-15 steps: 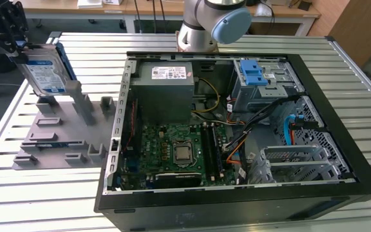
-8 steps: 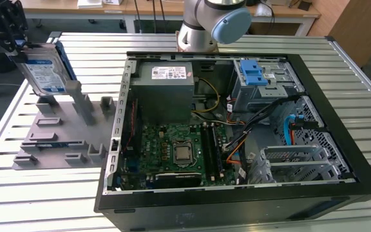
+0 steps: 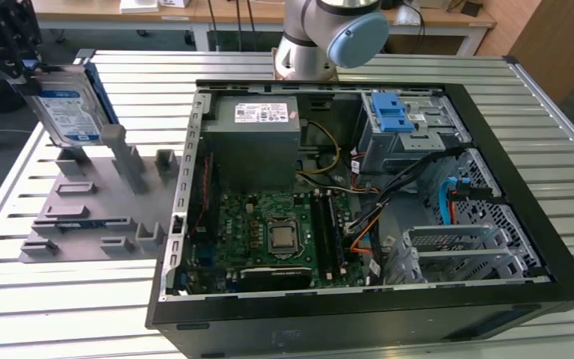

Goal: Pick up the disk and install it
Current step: 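Pick up the disk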

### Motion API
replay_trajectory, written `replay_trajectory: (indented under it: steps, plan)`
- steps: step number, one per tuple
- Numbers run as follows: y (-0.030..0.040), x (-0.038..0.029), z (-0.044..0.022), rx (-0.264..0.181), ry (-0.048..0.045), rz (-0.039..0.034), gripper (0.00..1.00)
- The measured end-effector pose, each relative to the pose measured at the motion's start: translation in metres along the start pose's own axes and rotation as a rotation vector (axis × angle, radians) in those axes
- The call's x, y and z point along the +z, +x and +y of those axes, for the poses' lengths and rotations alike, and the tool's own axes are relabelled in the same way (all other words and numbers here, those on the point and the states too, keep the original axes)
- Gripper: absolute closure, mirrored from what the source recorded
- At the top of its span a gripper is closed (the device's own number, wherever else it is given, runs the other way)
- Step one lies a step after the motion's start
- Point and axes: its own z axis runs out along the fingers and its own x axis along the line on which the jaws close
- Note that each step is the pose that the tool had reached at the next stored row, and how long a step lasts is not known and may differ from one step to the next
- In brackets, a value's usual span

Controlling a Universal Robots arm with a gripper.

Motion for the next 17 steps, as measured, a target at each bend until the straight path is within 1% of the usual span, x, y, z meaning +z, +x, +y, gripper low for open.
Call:
replay_trajectory:
  steps: [17]
  plan:
    - [-0.0001,-0.0057,0.0001,0.000,0.0001,0.0000,0.64]
